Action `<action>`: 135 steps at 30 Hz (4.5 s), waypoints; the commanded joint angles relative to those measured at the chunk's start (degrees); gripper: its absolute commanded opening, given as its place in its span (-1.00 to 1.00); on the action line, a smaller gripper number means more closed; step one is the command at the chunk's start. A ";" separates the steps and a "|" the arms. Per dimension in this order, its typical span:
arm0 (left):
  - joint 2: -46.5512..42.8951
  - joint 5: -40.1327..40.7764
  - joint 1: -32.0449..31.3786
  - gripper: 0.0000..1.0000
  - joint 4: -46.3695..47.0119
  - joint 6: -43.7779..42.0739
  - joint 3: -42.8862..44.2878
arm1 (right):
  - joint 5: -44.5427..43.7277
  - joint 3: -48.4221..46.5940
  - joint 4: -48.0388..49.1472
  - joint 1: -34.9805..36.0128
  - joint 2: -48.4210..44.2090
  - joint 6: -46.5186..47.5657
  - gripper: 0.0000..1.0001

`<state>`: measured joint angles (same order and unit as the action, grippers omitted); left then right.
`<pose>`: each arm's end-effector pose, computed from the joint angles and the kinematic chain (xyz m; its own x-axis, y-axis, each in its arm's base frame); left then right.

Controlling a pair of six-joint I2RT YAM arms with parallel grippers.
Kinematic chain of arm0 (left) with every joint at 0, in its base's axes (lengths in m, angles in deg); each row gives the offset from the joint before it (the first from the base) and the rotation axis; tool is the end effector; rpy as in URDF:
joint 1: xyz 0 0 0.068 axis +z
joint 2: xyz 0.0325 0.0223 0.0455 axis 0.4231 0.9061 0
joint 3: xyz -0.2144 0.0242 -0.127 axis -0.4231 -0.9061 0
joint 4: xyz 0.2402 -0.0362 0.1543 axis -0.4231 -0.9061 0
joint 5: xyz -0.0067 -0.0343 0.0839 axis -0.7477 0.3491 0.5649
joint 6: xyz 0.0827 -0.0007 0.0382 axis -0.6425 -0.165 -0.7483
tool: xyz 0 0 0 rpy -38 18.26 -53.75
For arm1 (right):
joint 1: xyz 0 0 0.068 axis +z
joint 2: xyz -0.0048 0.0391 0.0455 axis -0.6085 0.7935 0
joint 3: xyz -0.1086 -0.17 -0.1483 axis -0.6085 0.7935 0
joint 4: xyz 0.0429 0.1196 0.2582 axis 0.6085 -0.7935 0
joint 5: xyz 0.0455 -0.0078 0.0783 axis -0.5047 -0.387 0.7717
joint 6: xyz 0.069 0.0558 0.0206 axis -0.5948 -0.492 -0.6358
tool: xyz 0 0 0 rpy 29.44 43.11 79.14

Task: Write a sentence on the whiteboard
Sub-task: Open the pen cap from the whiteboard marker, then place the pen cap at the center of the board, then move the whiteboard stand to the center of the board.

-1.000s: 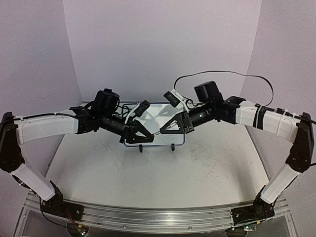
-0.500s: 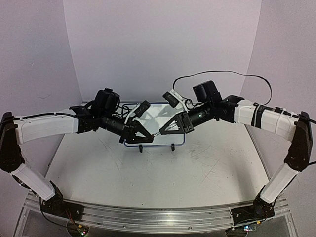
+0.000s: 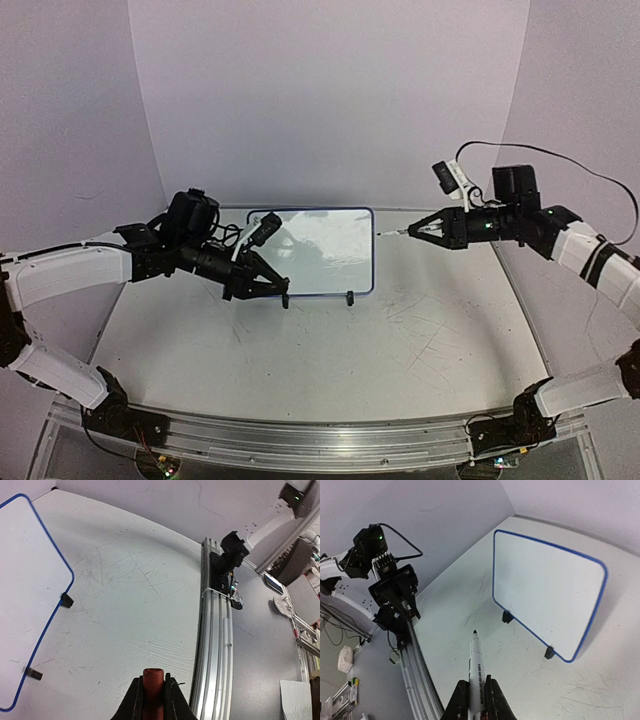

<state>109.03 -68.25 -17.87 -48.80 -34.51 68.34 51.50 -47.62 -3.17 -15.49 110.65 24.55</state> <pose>0.2216 -0.2823 0.2390 -0.3388 0.3895 -0.8565 0.9405 0.1161 -0.3192 0.2875 0.1866 0.3098 -0.4849 -0.1451 -0.8624 -0.8520 0.3011 0.4284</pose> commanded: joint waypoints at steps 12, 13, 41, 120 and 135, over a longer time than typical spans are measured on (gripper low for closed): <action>-13.11 55.64 2.59 -1.00 -6.18 38.46 -12.60 | -31.50 -0.54 4.56 -0.15 -9.23 0.48 -1.00; -13.14 57.64 2.63 -1.00 -6.42 39.82 -13.61 | -31.90 -0.43 5.28 -0.15 -9.40 0.46 -1.00; 11.84 68.36 2.54 -0.81 -5.36 44.41 -17.36 | -30.97 3.71 11.05 -0.20 -12.44 -1.22 -1.00; 36.06 65.60 -11.72 -0.18 13.10 38.08 6.99 | -44.22 9.49 11.68 -0.20 -18.39 2.11 -1.00; 35.20 68.43 -9.93 0.11 8.42 40.30 5.29 | -42.65 9.54 11.84 -0.14 -19.57 1.87 -1.00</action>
<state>144.44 -1.11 -29.27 -38.84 4.38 73.39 7.83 -37.21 7.00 -15.75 91.74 26.06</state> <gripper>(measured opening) 0.539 0.098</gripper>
